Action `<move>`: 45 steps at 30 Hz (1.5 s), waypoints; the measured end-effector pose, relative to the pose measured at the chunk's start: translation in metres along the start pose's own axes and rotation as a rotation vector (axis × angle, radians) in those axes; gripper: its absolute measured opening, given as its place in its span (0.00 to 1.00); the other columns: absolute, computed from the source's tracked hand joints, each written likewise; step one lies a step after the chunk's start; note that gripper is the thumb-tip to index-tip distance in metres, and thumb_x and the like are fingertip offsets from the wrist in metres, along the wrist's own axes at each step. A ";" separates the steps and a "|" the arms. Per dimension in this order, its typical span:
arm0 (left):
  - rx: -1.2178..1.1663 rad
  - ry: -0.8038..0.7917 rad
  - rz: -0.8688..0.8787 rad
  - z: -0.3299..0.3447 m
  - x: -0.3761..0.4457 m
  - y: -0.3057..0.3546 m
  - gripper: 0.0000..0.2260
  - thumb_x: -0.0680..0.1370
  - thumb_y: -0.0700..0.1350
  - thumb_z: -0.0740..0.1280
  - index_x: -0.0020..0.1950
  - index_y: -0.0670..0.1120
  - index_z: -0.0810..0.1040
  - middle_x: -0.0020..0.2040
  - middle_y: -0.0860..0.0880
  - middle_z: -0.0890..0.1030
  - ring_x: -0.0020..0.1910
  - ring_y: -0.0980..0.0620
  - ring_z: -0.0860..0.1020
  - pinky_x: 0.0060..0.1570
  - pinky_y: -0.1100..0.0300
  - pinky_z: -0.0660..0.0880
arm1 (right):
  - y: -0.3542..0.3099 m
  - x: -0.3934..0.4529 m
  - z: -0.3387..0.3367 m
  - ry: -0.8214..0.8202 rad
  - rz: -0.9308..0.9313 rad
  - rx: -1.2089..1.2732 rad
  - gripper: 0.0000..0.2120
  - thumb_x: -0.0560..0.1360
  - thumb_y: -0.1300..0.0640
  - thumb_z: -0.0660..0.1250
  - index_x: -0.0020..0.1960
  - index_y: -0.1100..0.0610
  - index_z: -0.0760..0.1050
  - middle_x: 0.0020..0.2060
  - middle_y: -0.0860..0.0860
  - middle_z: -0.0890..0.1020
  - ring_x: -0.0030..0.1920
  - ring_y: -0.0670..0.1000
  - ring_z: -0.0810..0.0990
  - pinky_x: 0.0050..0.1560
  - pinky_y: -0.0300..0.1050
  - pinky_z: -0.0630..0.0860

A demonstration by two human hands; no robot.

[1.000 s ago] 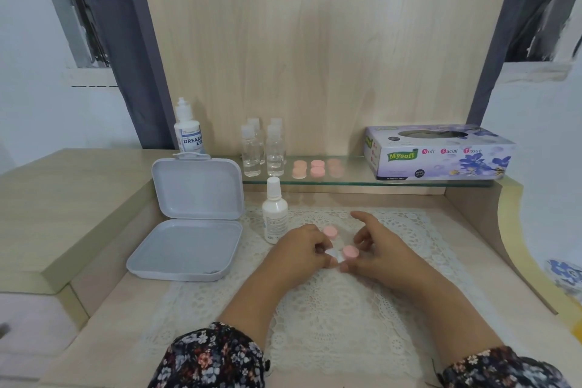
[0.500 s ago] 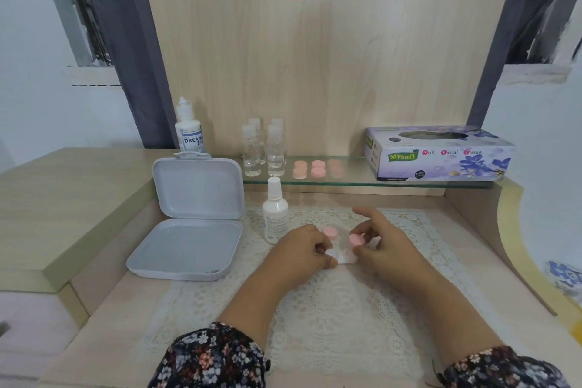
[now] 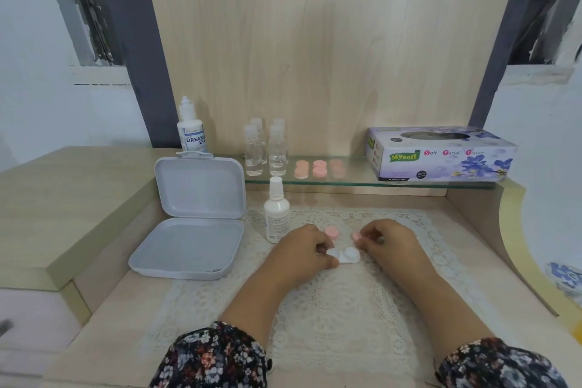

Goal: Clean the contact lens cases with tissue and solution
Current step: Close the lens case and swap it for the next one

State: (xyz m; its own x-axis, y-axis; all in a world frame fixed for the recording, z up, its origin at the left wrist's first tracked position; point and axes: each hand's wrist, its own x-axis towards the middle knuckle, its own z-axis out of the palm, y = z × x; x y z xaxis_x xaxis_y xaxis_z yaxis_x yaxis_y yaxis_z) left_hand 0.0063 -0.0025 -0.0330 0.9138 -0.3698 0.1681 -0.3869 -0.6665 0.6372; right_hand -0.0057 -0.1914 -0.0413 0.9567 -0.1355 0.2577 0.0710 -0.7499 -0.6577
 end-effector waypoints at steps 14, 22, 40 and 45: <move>-0.113 0.064 -0.026 -0.002 -0.009 -0.001 0.05 0.74 0.49 0.69 0.48 0.51 0.78 0.45 0.56 0.78 0.40 0.58 0.75 0.41 0.62 0.71 | 0.003 -0.001 0.002 -0.005 -0.073 -0.028 0.08 0.78 0.58 0.65 0.55 0.54 0.80 0.51 0.47 0.77 0.49 0.46 0.74 0.50 0.37 0.67; -0.194 0.112 -0.091 -0.004 -0.021 0.004 0.04 0.73 0.47 0.70 0.47 0.50 0.80 0.40 0.54 0.79 0.36 0.57 0.74 0.40 0.61 0.72 | -0.004 -0.009 -0.001 0.054 -0.106 -0.005 0.08 0.78 0.59 0.64 0.53 0.53 0.80 0.45 0.44 0.79 0.46 0.43 0.74 0.44 0.31 0.67; -0.157 0.434 -0.157 -0.087 -0.066 -0.023 0.03 0.72 0.44 0.72 0.43 0.50 0.79 0.37 0.53 0.77 0.35 0.58 0.73 0.38 0.64 0.69 | -0.083 -0.021 0.028 -0.133 -0.118 0.103 0.09 0.77 0.58 0.64 0.52 0.51 0.82 0.42 0.42 0.82 0.44 0.42 0.79 0.48 0.38 0.75; 0.197 0.465 -0.155 -0.114 -0.067 -0.051 0.04 0.76 0.46 0.68 0.49 0.48 0.77 0.40 0.51 0.77 0.42 0.51 0.76 0.41 0.57 0.71 | -0.096 -0.026 0.046 -0.191 -0.169 0.062 0.11 0.78 0.59 0.62 0.55 0.53 0.81 0.43 0.44 0.81 0.41 0.40 0.76 0.39 0.31 0.69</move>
State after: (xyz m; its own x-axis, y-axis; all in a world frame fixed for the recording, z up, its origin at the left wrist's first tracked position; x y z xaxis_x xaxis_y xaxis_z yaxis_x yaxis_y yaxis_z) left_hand -0.0212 0.1303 0.0092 0.9031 0.0393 0.4276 -0.2180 -0.8160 0.5353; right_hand -0.0241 -0.0865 -0.0176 0.9654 0.1175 0.2327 0.2455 -0.7099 -0.6601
